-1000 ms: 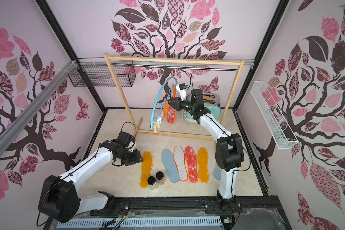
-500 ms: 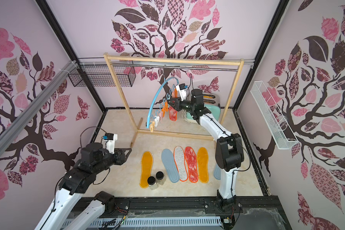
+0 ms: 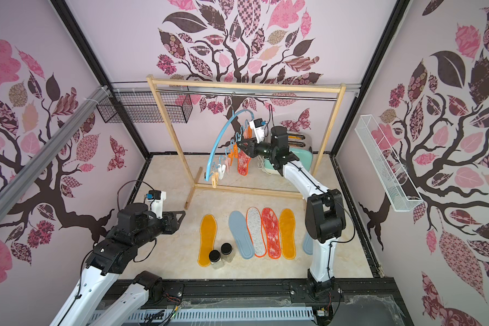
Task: Take the shoe insoles off the hanger
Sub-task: Remove the insole from the hanger.
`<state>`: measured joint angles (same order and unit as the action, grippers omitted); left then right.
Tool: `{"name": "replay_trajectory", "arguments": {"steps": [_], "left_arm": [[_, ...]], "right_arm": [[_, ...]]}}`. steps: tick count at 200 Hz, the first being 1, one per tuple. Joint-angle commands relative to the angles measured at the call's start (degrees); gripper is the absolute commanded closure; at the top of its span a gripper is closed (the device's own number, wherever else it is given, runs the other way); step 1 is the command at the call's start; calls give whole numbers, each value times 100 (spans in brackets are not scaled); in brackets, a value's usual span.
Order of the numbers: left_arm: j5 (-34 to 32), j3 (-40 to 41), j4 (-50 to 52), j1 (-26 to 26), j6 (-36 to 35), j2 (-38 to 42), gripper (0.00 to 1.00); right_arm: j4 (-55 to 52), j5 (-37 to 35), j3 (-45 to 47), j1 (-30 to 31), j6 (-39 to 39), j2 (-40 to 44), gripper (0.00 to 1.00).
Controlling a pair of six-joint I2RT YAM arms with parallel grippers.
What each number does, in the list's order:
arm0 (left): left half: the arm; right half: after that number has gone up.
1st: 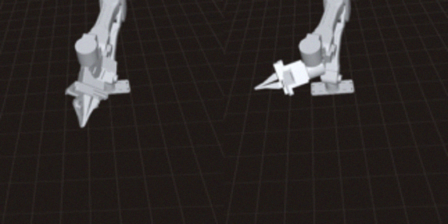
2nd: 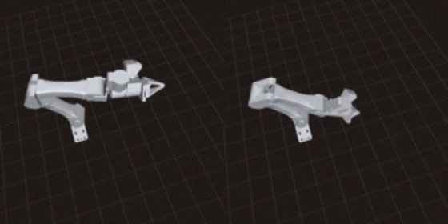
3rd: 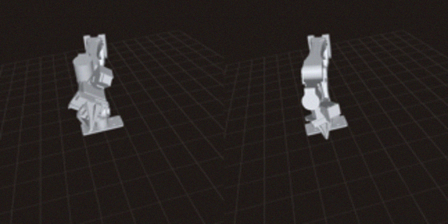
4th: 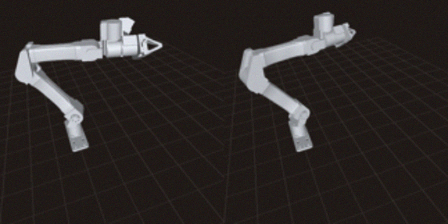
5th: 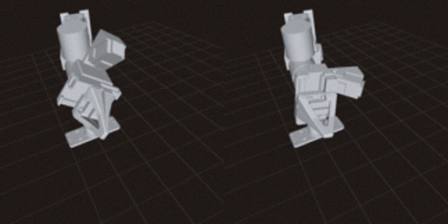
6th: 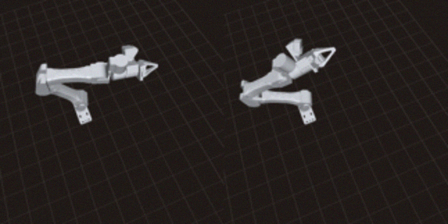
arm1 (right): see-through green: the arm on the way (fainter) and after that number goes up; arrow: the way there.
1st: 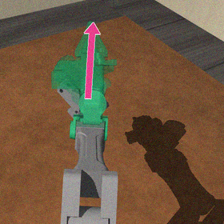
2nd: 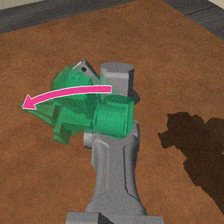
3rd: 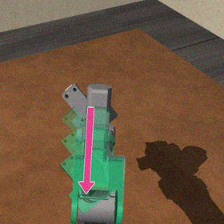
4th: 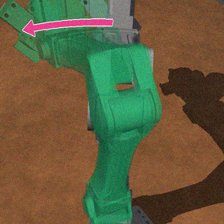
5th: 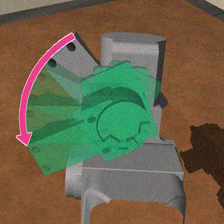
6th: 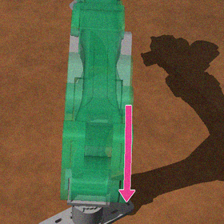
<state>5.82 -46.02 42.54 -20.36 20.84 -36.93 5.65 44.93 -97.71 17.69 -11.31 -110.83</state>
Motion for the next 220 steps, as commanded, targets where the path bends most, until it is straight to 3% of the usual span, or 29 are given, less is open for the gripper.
{"name": "replay_trajectory", "arguments": {"steps": [1, 35, 89, 138, 178, 220], "left_arm": [[82, 14, -10, -26, -63, 15, 53], [146, 14, -12, -16, -80, -34, 53], [270, 14, -31, -21, -98, -29, 52], [349, 23, -35, -21, -98, -16, 51], [447, 27, -46, -21, -98, -25, 51], [558, 34, -54, -37, -107, -21, 51]], "right_arm": [[-279, -38, 7, -39, -5, -238, 66], [-329, -147, 72, -38, 26, -153, 53], [-374, -305, 474, -31, 68, 122, 50], [-219, -573, 1591, 39, -2, 829, 49], [-293, -1043, 2937, 132, -108, 1969, 50], [-621, -1763, 4724, 393, -128, 3756, 51]]}}
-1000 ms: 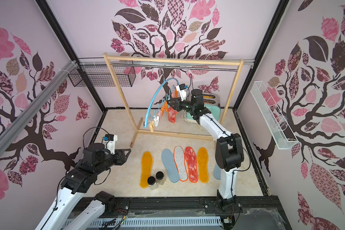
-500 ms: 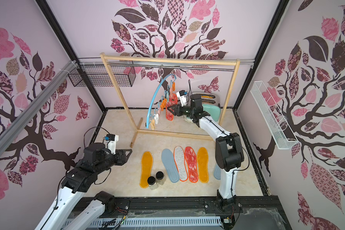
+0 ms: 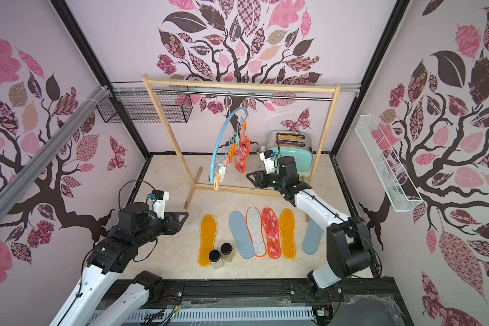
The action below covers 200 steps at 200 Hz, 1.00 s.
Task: Take the shoe insoles off the hanger
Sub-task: Remove the insole from the hanger.
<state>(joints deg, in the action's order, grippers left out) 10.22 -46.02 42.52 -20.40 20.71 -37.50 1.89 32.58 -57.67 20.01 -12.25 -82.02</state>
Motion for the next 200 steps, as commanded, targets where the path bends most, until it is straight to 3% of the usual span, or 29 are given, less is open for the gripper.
{"name": "replay_trajectory", "arguments": {"steps": [1, 48, 88, 143, 200], "left_arm": [[124, 28, -51, -33, -93, 34, 51], [137, 33, -61, -77, -85, 32, 51], [176, 49, -60, -148, -93, -44, 51], [42, 58, -42, -211, -67, -15, 51], [-129, 57, -16, -419, -32, 6, 51]], "right_arm": [[-261, -535, 760, 170, -41, 922, 51], [-530, -781, 2455, 222, -314, 2976, 51], [-772, -717, 3170, 221, -533, 3988, 51], [-512, -879, 3970, 220, -933, 4824, 52], [52, -896, 4595, 225, -995, 4889, 52]]}}
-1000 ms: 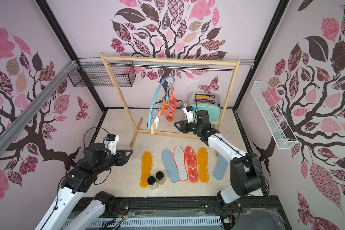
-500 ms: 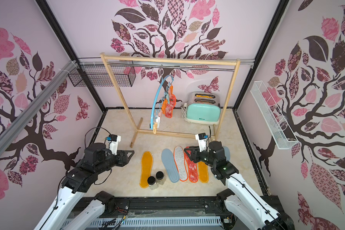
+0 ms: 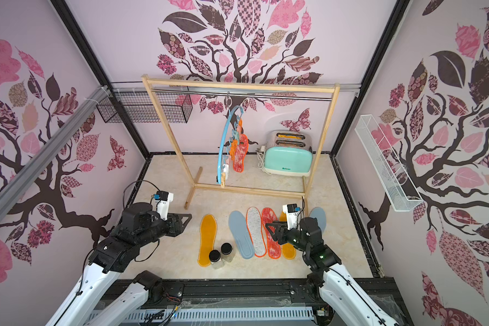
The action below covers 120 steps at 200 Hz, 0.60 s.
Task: Take the shoe insoles off the hanger
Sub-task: Remove the insole from the hanger.
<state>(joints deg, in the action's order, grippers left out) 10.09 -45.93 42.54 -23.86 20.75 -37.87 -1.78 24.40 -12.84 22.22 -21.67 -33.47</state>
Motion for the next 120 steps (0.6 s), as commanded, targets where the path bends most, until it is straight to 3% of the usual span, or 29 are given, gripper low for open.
{"name": "replay_trajectory", "arguments": {"steps": [1, 120], "left_arm": [[-118, 49, -18, -79, -36, 43, 51], [-385, 41, 26, -300, -1, 156, 51]], "right_arm": [[431, -91, 118, 3, -55, 34, 52], [375, -365, 379, 6, -43, 608, 52]]}}
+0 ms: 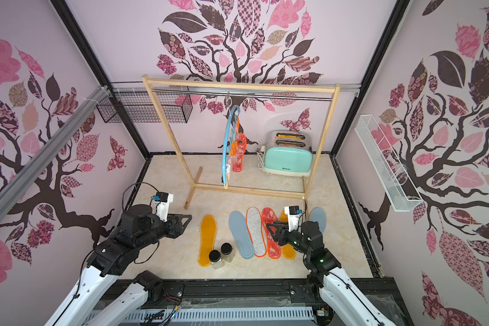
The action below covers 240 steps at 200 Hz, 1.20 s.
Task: Take the shoe insoles off the hanger
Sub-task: Remove the insole from the hanger.
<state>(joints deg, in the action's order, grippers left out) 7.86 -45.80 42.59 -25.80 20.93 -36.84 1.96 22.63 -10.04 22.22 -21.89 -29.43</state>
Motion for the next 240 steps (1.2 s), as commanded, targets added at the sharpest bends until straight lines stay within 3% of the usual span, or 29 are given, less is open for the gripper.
{"name": "replay_trajectory", "arguments": {"steps": [1, 33, 80, 116, 149, 190, 240], "left_arm": [[-175, 27, 26, -116, -19, 58, 51], [-424, 36, 56, -398, 30, 153, 50], [-402, 16, -6, -414, 73, 95, 49], [-131, -101, -279, -109, 259, -153, 49], [156, 106, -1253, 129, 644, -513, 49], [330, -4, -2856, 128, 517, -1965, 49], [930, -1105, -4288, 204, -181, -4158, 46]], "right_arm": [[-5, -193, 99, 0, -19, 207, 52], [-88, -209, 105, -3, -12, 294, 51], [2, -163, 137, 5, -48, 236, 51], [-9, -136, 138, 6, -75, 244, 52], [-11, -163, 139, 9, -103, 237, 52], [41, -189, 143, 4, -149, 177, 52], [75, -224, 153, 9, -202, 139, 52]]}}
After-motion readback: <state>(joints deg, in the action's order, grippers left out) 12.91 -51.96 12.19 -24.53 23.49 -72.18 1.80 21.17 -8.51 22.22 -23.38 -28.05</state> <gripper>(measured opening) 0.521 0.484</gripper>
